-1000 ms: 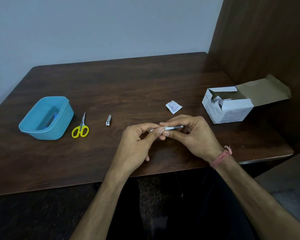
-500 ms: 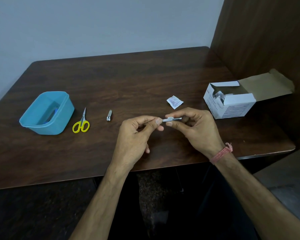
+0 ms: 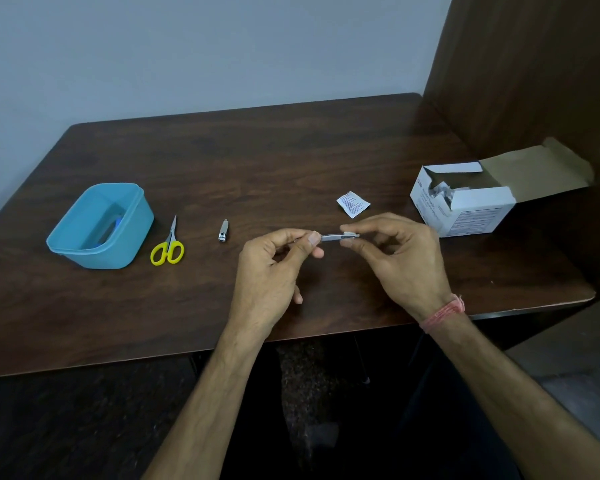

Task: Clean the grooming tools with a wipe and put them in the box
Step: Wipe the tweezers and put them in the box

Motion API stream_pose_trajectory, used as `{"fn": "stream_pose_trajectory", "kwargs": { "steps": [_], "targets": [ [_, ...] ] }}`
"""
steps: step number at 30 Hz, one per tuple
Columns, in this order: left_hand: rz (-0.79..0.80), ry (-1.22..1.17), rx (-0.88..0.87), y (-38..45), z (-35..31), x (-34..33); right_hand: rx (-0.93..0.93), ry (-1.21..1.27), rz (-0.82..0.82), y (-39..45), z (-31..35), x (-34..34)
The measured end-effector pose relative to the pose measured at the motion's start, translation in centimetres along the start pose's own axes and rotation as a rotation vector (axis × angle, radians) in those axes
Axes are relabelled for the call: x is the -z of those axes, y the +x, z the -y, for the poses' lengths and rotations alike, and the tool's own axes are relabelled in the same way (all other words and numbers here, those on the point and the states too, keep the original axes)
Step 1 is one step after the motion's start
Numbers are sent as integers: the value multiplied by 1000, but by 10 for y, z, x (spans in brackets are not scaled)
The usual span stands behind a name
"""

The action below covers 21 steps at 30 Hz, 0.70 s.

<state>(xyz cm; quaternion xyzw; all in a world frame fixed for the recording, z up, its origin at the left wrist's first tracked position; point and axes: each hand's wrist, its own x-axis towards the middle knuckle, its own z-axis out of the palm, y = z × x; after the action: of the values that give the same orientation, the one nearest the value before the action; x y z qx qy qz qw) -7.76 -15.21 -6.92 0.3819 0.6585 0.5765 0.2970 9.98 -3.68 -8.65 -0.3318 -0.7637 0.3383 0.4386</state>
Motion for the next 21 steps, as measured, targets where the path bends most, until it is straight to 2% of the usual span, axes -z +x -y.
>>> {"fn": "stream_pose_trajectory", "kwargs": {
  "steps": [5,9,11,15,21],
  "targets": [
    [14,17,-17,0,1,0,-7,49,41,1,2,-3],
    [-98,-112,31,3,2,3,-193,124,-168,5,-10,4],
    [-112,-124,29,2,3,2,-225,135,-185,4,-12,6],
    [-102,-105,18,2,3,1,-168,142,-108,2,-3,4],
    [-107,-75,13,2,4,0,-25,92,-178,-4,4,3]
  ]
}}
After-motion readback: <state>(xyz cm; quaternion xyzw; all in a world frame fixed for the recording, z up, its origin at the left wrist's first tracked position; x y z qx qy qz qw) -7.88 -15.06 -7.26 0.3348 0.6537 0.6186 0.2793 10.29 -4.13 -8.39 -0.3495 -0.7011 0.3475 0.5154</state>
